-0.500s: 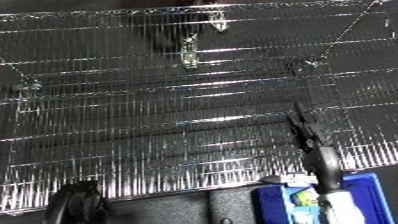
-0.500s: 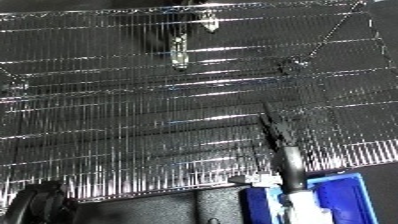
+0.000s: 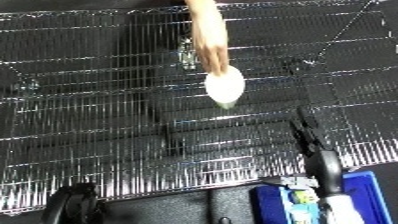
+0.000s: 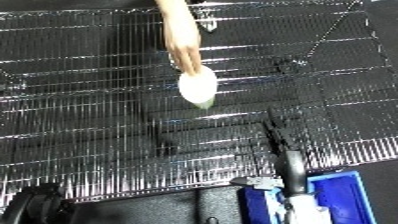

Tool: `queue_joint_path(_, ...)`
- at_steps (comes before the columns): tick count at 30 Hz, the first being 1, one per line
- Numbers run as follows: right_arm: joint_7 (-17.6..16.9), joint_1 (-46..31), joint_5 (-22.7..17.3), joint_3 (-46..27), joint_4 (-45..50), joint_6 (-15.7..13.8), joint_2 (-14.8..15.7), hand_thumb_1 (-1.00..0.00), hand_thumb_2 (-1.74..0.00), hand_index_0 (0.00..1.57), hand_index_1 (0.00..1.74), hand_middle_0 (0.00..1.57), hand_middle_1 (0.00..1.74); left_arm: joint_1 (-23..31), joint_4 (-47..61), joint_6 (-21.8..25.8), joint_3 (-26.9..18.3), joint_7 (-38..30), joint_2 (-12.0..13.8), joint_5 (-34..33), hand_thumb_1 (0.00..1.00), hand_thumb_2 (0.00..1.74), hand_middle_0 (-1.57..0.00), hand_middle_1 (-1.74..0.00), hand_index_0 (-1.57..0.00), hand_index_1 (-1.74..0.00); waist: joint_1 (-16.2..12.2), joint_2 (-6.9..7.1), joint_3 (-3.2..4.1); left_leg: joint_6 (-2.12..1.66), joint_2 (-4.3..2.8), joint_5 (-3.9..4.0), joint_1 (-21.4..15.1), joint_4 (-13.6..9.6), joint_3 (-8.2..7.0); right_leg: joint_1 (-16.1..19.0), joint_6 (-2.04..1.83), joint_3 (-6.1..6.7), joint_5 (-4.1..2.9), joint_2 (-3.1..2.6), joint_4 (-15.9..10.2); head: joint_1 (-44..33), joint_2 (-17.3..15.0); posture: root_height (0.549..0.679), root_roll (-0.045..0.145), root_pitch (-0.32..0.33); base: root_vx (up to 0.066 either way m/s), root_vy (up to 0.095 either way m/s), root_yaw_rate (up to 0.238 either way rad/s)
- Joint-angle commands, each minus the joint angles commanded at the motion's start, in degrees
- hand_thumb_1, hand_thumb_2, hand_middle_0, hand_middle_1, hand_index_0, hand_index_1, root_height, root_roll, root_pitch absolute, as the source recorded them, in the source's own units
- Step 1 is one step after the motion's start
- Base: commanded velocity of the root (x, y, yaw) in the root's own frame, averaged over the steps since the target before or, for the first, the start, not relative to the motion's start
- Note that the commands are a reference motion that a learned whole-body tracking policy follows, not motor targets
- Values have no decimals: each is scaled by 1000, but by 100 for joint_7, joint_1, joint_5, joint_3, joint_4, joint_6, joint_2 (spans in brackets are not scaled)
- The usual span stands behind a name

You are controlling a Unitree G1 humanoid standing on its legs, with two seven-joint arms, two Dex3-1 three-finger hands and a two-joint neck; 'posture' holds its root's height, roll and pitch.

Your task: Pick up the object and place it into the box

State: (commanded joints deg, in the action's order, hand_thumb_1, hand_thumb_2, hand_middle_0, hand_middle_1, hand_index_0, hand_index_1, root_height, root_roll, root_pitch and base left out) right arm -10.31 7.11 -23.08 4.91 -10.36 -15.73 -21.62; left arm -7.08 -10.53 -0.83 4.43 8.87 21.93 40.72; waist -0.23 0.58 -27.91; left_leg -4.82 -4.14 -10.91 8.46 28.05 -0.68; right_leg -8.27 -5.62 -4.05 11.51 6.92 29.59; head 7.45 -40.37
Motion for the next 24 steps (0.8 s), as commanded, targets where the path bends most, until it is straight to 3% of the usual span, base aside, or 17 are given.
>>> queue_joint_path(9, -25, -48, 72, 13, -98, -17, -24, 0, 0, 0, 0, 0, 0, 25, 14, 160, -99, -108, 39, -32, 1000, 1740, -1570, -1740, -1570, -1740, -28, -27, -57, 2, 9, -61, 87, 159, 0, -74, 8, 32, 48, 10, 141, -50, -14, 663, 37, -113, 8, 10, -27)
queue_joint_path(14, -30, -27, 169, 33, -133, -14, -37, 0, 0, 0, 0, 0, 0, 11, 31, 192, -151, -111, 37, -67, 1000, 1740, -1570, -1740, -1570, -1740, -36, -53, -132, 14, 34, -123, 216, 337, 5, -200, 12, 55, 73, 36, 305, -7, 114, 661, 40, -114, 9, 12, -6)
queue_joint_path(18, -196, 0, 260, 35, -89, -91, -62, 0, 0, 0, 0, 0, 0, 35, 121, 193, -144, -101, 75, -88, 1000, 1740, -1570, -1740, -1570, -1740, -48, -80, -188, 54, 76, -205, 451, 587, 6, -458, 10, 101, 122, 43, 583, 133, 446, 657, 42, -105, -11, 1, -11)
queue_joint_path(24, -610, 92, 275, 56, 79, -208, -109, 0, 0, 0, 0, 0, 0, 1, 296, 183, -11, -264, 126, -67, 1000, 1740, -1570, -1740, -1570, -1740, -97, -115, -188, 142, 156, -339, 986, 977, 14, -1085, 7, 185, 239, 5, 1098, 400, 839, 648, 45, -63, -71, 8, -27)
